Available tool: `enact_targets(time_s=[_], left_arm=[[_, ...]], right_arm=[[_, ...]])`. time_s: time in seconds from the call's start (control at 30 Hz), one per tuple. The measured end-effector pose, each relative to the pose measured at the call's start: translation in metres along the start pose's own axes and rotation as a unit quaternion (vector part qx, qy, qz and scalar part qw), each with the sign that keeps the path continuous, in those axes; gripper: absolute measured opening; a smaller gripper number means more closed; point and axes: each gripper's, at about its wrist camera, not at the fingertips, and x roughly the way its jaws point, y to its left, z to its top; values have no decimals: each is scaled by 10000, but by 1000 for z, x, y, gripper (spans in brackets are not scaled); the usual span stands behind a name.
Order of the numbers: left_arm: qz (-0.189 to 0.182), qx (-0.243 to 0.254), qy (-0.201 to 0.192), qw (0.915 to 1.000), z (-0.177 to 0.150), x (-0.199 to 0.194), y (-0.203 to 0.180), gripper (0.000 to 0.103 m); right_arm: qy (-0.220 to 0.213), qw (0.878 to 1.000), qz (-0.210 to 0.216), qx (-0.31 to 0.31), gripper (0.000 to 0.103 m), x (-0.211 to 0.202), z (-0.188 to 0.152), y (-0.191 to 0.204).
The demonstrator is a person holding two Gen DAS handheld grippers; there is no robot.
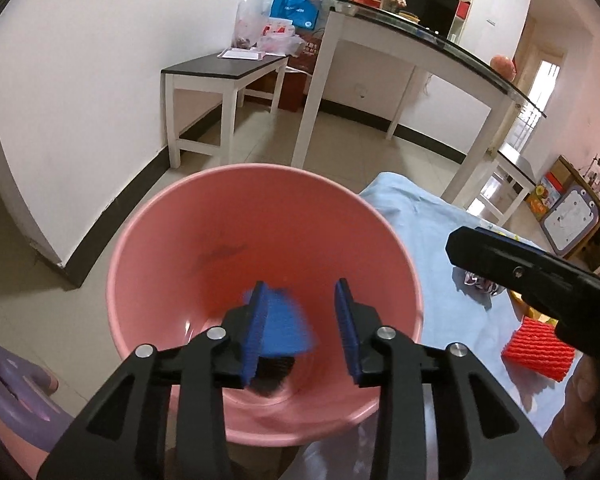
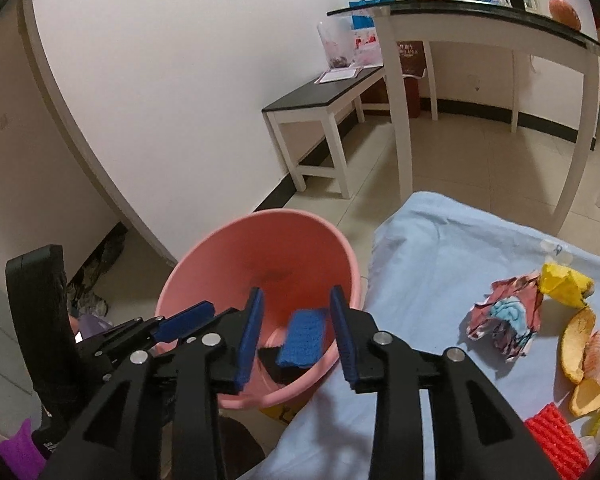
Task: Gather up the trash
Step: 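Carry both foam nets over the pink bin and open both tools, then grasp the crumpled pink-and-blue wrapper with the left tool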
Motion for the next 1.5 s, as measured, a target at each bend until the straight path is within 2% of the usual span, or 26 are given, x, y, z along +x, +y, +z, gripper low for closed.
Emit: enact_targets(time_s=[0.13, 0.37, 0.57, 0.73, 1.03, 1.23, 1.5], left_arm=[[0, -14, 5, 10000, -2, 1, -4, 35], [-187, 100, -158, 9997, -2, -12, -24, 35], [-275, 211, -324, 9989, 0, -29, -50, 35], [-612, 390, -360, 9967, -5, -38, -83, 35], [-1212, 901, -42, 9885, -32, -37, -146, 35], [-1436, 1093, 125, 9835, -48, -42, -168, 35], [-1722, 1125, 216, 9784, -62, -58, -180, 35]], right_arm=[[-21, 10000, -12, -18, 34, -12, -3, -6], [-204, 9993, -297, -87, 35, -55, -19, -25], [-445, 9957, -809, -71, 35, -107, -41, -52], [-702, 9870, -1440, 130, 37, -161, -65, -82], [-887, 9631, -2349, 965, 38, -230, -119, -145], [-959, 9500, -2647, 1348, 39, -255, -146, -167], [-1156, 9405, -2805, 1532, 44, -284, -170, -166]])
